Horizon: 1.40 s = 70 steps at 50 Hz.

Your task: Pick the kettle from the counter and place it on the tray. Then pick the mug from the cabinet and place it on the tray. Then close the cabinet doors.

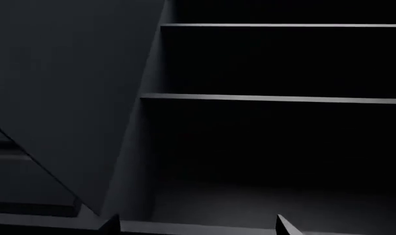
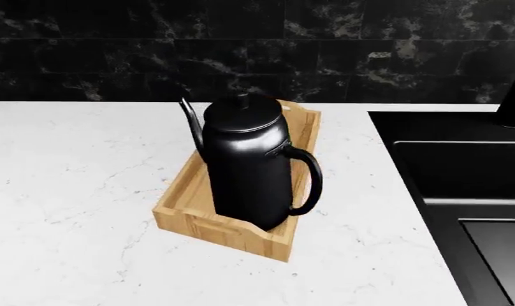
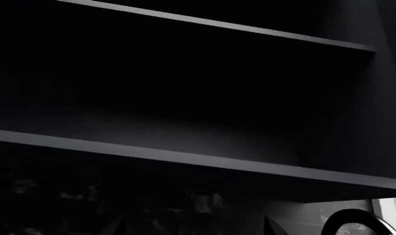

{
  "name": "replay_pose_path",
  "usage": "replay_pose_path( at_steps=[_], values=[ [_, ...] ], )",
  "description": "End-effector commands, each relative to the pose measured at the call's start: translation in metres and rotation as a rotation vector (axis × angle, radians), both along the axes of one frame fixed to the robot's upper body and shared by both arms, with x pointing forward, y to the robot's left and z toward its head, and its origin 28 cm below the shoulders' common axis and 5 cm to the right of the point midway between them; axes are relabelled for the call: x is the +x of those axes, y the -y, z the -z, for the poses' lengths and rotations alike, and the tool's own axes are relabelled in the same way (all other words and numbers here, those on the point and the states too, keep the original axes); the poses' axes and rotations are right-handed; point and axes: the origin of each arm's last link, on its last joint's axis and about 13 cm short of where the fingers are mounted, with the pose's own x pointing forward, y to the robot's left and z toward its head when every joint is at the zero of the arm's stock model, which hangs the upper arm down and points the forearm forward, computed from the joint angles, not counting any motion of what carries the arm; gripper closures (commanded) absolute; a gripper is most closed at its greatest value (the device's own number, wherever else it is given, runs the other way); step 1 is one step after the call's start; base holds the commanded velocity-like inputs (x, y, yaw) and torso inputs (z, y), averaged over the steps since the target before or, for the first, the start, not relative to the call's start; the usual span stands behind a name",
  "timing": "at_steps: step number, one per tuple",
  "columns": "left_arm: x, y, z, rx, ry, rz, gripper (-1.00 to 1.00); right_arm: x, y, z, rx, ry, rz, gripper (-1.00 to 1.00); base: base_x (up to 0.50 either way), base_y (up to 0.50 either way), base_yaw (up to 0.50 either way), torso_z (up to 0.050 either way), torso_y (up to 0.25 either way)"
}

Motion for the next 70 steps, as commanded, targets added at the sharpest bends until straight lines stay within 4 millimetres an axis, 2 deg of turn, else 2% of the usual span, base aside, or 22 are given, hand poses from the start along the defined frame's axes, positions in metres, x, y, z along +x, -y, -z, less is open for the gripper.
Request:
replay_pose_path(
  at_steps=[1, 34, 40, 48, 53, 60, 65, 70],
  values=[
    [0.0, 0.0, 0.002, 0.001, 0.0, -0.002, -1.0, 0.001, 0.001, 0.001, -0.004, 0.004, 0.012, -1.0, -0.01, 0.5, 0.0, 0.0, 0.0],
    [0.001, -0.003, 0.002, -0.025, -0.034, 0.002, -1.0, 0.001, 0.0, 0.0, 0.021, -0.012, 0.002, -1.0, -0.01, 0.46, 0.0, 0.0, 0.0],
    [0.006, -0.019, 0.002, -0.129, -0.128, -0.13, -1.0, 0.002, 0.0, 0.002, 0.045, -0.042, 0.001, -1.0, 0.0, 0.0, 0.0, 0.0, 0.0],
    [0.006, -0.043, -0.01, -0.229, -0.105, -0.329, -1.0, 0.005, 0.0, 0.003, 0.055, -0.057, 0.017, -1.0, 0.0, 0.0, 0.0, 0.0, 0.0],
    [0.003, -0.047, -0.028, -0.235, -0.055, -0.374, -1.0, 0.007, 0.0, 0.005, 0.059, -0.061, 0.021, -1.0, 0.0, 0.0, 0.0, 0.0, 0.0],
    [0.006, -0.04, -0.079, -0.167, 0.047, -0.33, -1.0, 0.005, 0.002, 0.005, 0.062, -0.058, 0.021, -1.0, 0.0, 0.0, 0.0, 0.0, 0.0],
    [0.01, -0.024, -0.119, -0.121, 0.095, -0.264, -1.0, 0.0, 0.004, 0.006, 0.061, -0.058, 0.012, -1.0, 0.0, 0.0, 0.0, 0.0, 0.0],
    [0.016, -0.007, -0.149, -0.075, 0.087, -0.19, -1.0, -0.004, 0.006, 0.007, 0.057, -0.058, 0.008, -1.0, 0.0, 0.0, 0.0, 0.0, 0.0]
  ],
)
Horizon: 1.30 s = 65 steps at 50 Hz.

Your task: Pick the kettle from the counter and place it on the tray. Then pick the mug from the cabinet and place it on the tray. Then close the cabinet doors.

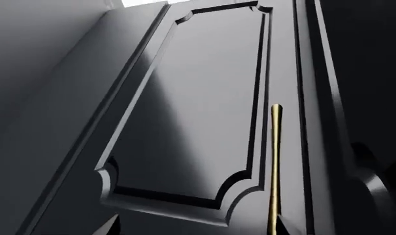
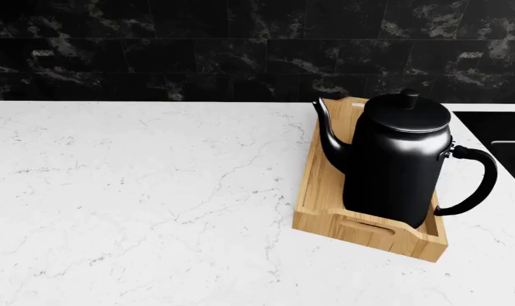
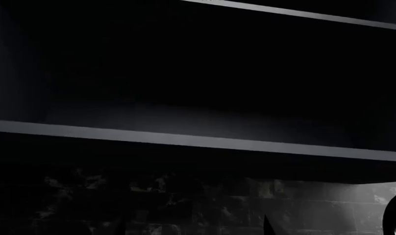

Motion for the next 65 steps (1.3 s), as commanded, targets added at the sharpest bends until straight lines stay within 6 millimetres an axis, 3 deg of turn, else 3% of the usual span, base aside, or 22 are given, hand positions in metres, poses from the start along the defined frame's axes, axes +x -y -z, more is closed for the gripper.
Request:
replay_pose_path(
  at_steps=[1, 8, 15, 22, 32, 41, 49, 53, 60, 65],
  values=[
    [0.003, 0.028, -0.069, 0.098, 0.048, 0.033, -1.0, -0.006, 0.004, 0.002, 0.003, -0.003, -0.007, -1.0, 0.0, 0.0, 0.0, 0.0, 0.0],
    [0.018, 0.054, -0.105, 0.161, 0.055, 0.095, -1.0, -0.009, 0.007, 0.006, 0.011, -0.008, -0.012, -1.0, 0.0, 0.0, 0.0, 0.0, 0.0],
    [0.041, 0.08, -0.123, 0.209, -0.012, 0.167, -1.0, -0.01, 0.008, 0.008, 0.016, -0.012, -0.016, -1.0, 0.0, 0.0, 0.0, 0.0, 0.0],
    [0.063, 0.094, -0.138, 0.222, -0.085, 0.199, -1.0, -0.01, 0.01, 0.014, 0.022, -0.026, -0.028, -1.0, 0.0, 0.0, 0.0, 0.0, 0.0],
    [0.072, 0.109, -0.168, 0.275, 0.061, 0.106, -1.0, -0.014, 0.013, 0.018, 0.032, -0.032, -0.033, -1.0, 0.0, 0.0, 0.0, 0.002, 0.0],
    [0.078, 0.135, -0.192, 0.389, 0.087, 0.451, -1.0, -0.014, 0.014, 0.023, 0.036, -0.037, -0.041, -1.0, 0.0, 0.0, 0.0, 0.001, 0.0],
    [0.077, 0.163, -0.189, 0.384, 0.032, 0.723, -1.0, -0.022, 0.017, 0.025, 0.016, -0.025, -0.061, -1.0, 0.0, 0.0, 0.0, 0.001, 0.0],
    [0.079, 0.174, -0.186, 0.404, 0.004, 0.775, -1.0, -0.025, 0.018, 0.027, 0.008, -0.023, -0.069, -1.0, 0.0, 0.0, 0.0, 0.003, 0.0],
    [0.09, 0.189, -0.181, 0.447, -0.052, 0.777, -1.0, -0.026, 0.019, 0.032, 0.006, -0.028, -0.074, -1.0, 0.0, 0.0, 0.0, 0.0, 0.0],
    [0.103, 0.193, -0.176, 0.508, -0.125, 0.686, -1.0, -0.026, 0.02, 0.035, 0.0, -0.033, -0.071, -1.0, 0.0, 0.0, 0.0, 0.0, 0.0]
  ],
)
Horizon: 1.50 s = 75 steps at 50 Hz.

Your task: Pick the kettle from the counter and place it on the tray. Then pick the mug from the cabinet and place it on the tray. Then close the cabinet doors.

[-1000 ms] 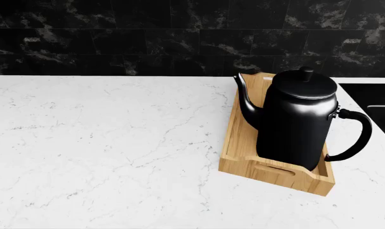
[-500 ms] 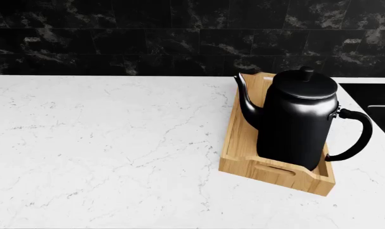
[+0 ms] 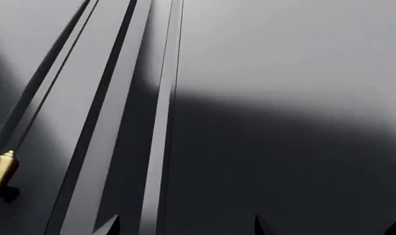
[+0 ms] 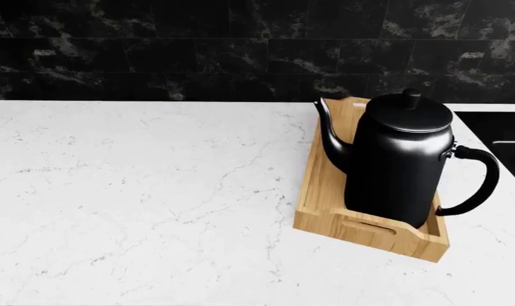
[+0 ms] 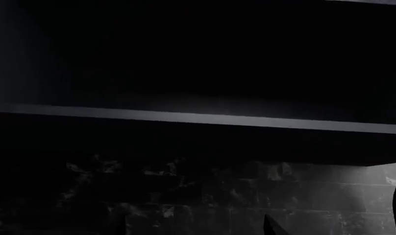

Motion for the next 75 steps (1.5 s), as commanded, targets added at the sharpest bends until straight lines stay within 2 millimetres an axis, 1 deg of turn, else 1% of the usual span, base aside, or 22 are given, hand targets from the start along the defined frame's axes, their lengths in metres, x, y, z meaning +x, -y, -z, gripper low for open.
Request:
replay_pose_path(
  at_steps=[1, 7, 11, 17, 21, 26, 34, 44, 49, 51, 54, 55, 58, 61, 65, 66, 69, 72, 75],
  values=[
    [0.012, 0.059, 0.015, 0.312, -0.078, 0.235, -1.0, -0.002, 0.002, 0.006, -0.011, -0.003, -0.005, -1.0, 0.0, 0.0, 0.0, 0.0, 0.0],
    [0.033, 0.057, 0.02, 0.388, -0.149, 0.065, -1.0, -0.003, 0.003, 0.008, -0.019, -0.004, -0.006, -1.0, 0.0, 0.0, 0.0, 0.0, 0.0],
    [0.044, 0.057, 0.023, 0.418, -0.181, -0.006, -1.0, -0.003, 0.003, 0.009, -0.023, -0.002, -0.004, -1.0, 0.0, 0.0, 0.0, 0.0, 0.0],
    [0.054, 0.058, 0.029, 0.468, -0.223, -0.07, -1.0, -0.004, 0.003, 0.01, -0.025, -0.002, -0.004, -1.0, 0.0, 0.0, 0.0, 0.0, 0.0],
    [0.057, 0.061, 0.031, 0.509, -0.23, -0.104, -1.0, -0.003, 0.004, 0.012, -0.026, -0.004, -0.001, -1.0, 0.0, 0.0, 0.0, 0.0, 0.0],
    [0.066, 0.062, 0.037, 0.559, -0.26, -0.183, -1.0, -0.004, 0.004, 0.013, -0.028, -0.006, -0.002, -1.0, 0.0, 0.0, 0.0, 0.0, 0.0],
    [0.08, 0.064, 0.046, 0.611, -0.302, -0.257, -1.0, -0.002, 0.004, 0.015, -0.027, -0.012, -0.005, -1.0, 0.0, 0.0, 0.0, 0.0, 0.0],
    [0.104, 0.065, 0.061, 0.71, -0.337, -0.363, -1.0, 0.001, 0.003, 0.018, -0.025, -0.023, -0.003, -1.0, 0.0, 0.0, 0.0, 0.0, 0.0],
    [0.111, 0.064, 0.066, 0.723, -0.354, -0.37, -1.0, 0.005, 0.003, 0.02, -0.019, -0.035, -0.002, -1.0, 0.0, 0.0, 0.0, 0.0, 0.0],
    [0.111, 0.063, 0.064, 0.711, -0.35, -0.369, -1.0, 0.006, 0.002, 0.02, -0.019, -0.037, -0.002, -1.0, 0.0, 0.0, 0.0, 0.0, 0.0],
    [0.103, 0.062, 0.054, 0.655, -0.311, -0.312, -1.0, 0.005, 0.002, 0.02, -0.012, -0.033, -0.017, -1.0, 0.0, 0.0, 0.0, 0.0, 0.0],
    [0.096, 0.061, 0.047, 0.609, -0.279, -0.265, -1.0, 0.005, 0.002, 0.02, -0.01, -0.032, -0.019, -1.0, 0.0, 0.0, 0.0, 0.0, 0.0],
    [0.069, 0.051, 0.023, 0.467, -0.148, -0.148, -1.0, 0.006, 0.001, 0.019, -0.008, -0.033, -0.025, -1.0, 0.0, 0.0, 0.0, 0.0, 0.0],
    [0.039, 0.038, 0.007, 0.345, -0.057, -0.033, -1.0, 0.006, 0.0, 0.016, -0.009, -0.025, -0.032, -1.0, 0.0, 0.0, 0.0, 0.0, 0.0],
    [0.007, 0.02, 0.0, 0.206, 0.002, 0.102, -1.0, 0.008, -0.001, 0.011, -0.008, -0.019, -0.039, -1.0, 0.0, 0.0, 0.0, 0.0, 0.0],
    [-0.001, 0.014, 0.003, 0.179, 0.019, 0.116, -1.0, 0.008, -0.001, 0.01, -0.009, -0.017, -0.039, -1.0, 0.0, 0.0, 0.0, 0.0, 0.0],
    [-0.024, -0.001, 0.027, 0.137, 0.06, 0.147, -1.0, 0.01, -0.003, 0.007, -0.017, -0.015, -0.035, -1.0, 0.0, 0.0, 0.0, 0.0, 0.0],
    [-0.045, -0.015, 0.061, 0.119, 0.082, 0.174, -1.0, 0.013, -0.005, 0.005, -0.021, -0.014, -0.037, -1.0, 0.0, 0.0, 0.0, 0.0, 0.0],
    [-0.056, -0.027, 0.097, 0.096, 0.077, 0.192, -1.0, 0.015, -0.006, 0.003, -0.023, -0.013, -0.041, -1.0, 0.0, 0.0, 0.0, 0.0, 0.0]
  ],
)
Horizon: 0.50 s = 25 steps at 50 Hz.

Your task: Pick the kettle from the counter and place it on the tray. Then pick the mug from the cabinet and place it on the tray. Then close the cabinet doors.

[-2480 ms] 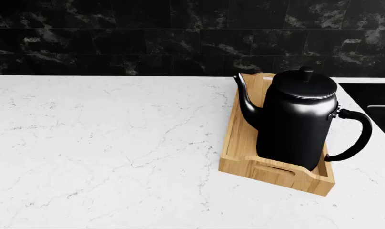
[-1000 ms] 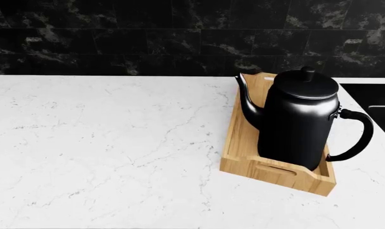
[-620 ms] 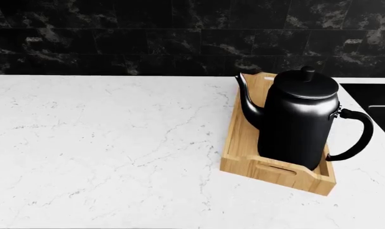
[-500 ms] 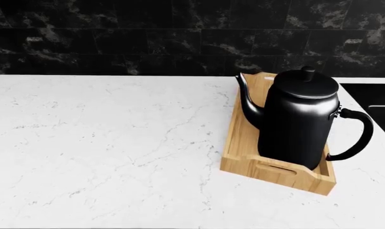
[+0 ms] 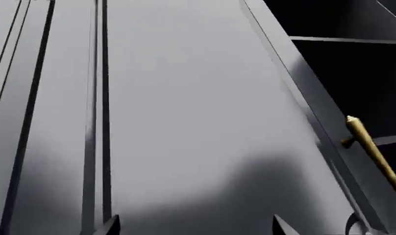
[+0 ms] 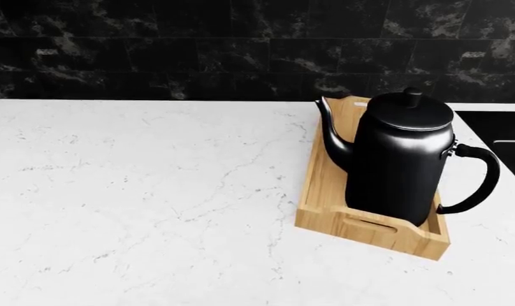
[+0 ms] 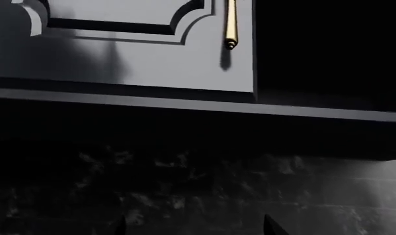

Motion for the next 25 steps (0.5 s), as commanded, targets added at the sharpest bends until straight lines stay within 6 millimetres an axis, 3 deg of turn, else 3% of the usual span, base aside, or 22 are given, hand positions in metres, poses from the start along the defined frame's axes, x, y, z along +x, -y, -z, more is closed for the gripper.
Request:
replay_pose_path(
  at_steps=[1, 3, 5, 8, 11, 17, 25],
  values=[
    [-0.052, -0.06, 0.084, -0.198, 0.044, 0.147, -1.0, 0.006, -0.005, -0.007, -0.006, 0.006, -0.01, -1.0, 0.0, 0.0, 0.0, 0.0, 0.0],
    [-0.049, -0.073, 0.11, -0.296, 0.011, 0.085, -1.0, 0.006, -0.005, -0.008, -0.01, 0.009, -0.008, -1.0, 0.0, 0.0, 0.0, 0.0, 0.0],
    [-0.058, -0.075, 0.136, -0.365, 0.015, 0.047, -1.0, 0.007, -0.005, -0.008, -0.008, 0.008, -0.004, -1.0, 0.0, 0.0, 0.0, 0.0, 0.0],
    [-0.076, -0.08, 0.181, -0.217, -0.002, 0.159, -1.0, 0.007, -0.006, -0.01, -0.006, 0.015, -0.005, -1.0, 0.0, 0.0, 0.0, 0.0, 0.0],
    [-0.078, -0.088, 0.202, -0.252, -0.017, 0.137, -1.0, 0.007, -0.006, -0.012, -0.009, 0.024, -0.001, -1.0, 0.0, -0.24, 0.0, 0.0, 0.0],
    [-0.082, -0.095, 0.219, -0.274, -0.034, 0.119, -1.0, 0.005, -0.005, -0.013, -0.008, 0.031, 0.005, -1.0, 0.01, -0.5, 0.0, 0.0, 0.0],
    [-0.088, -0.1, 0.221, -0.276, -0.029, 0.105, -1.0, 0.005, -0.005, -0.012, -0.01, 0.032, 0.006, -1.0, 0.01, -0.5, 0.0, 0.0, 0.0]
  ],
)
